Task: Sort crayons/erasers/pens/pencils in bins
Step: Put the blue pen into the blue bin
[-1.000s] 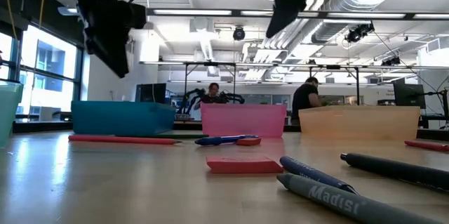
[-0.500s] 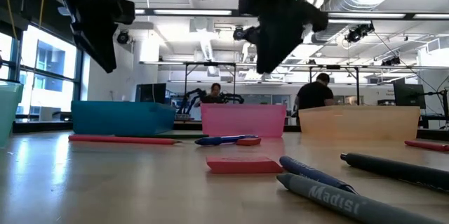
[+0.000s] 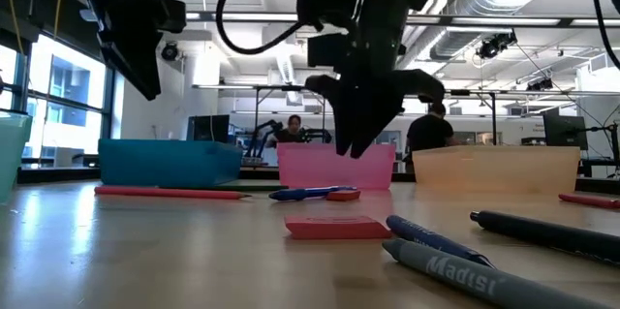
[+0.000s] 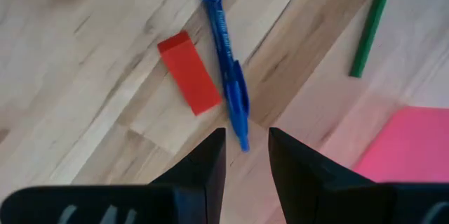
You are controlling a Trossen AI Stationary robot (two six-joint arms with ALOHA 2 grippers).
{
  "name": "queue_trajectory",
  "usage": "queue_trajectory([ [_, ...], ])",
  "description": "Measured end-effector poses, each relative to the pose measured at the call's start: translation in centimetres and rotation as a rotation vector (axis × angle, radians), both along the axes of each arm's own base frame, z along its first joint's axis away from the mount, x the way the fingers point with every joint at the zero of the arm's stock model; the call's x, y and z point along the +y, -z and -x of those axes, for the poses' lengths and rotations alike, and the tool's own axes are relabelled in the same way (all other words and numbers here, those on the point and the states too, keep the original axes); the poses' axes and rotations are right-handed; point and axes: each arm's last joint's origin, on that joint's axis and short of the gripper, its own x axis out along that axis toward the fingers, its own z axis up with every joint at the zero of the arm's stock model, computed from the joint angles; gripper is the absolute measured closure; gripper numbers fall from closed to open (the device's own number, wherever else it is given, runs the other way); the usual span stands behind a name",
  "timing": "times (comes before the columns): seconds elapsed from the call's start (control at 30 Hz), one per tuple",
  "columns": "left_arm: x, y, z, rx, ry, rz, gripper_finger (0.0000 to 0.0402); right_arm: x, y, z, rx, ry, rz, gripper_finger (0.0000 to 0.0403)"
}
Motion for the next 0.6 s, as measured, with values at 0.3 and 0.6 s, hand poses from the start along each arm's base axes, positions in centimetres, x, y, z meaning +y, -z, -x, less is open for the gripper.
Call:
queue_trajectory([
  [0.3,0.0,0.0,0.0,0.000,0.000,0.000,0.0241,-0.2,2.3,-0.7,0.030,-0.004,-0.048,0.0304],
  [0.6,0.0,0.0,0.0,-0.005,-0.010,0.004,0.0241,-1.1,4.1,-1.0,0.077,0.024,-0.052,0.0304],
])
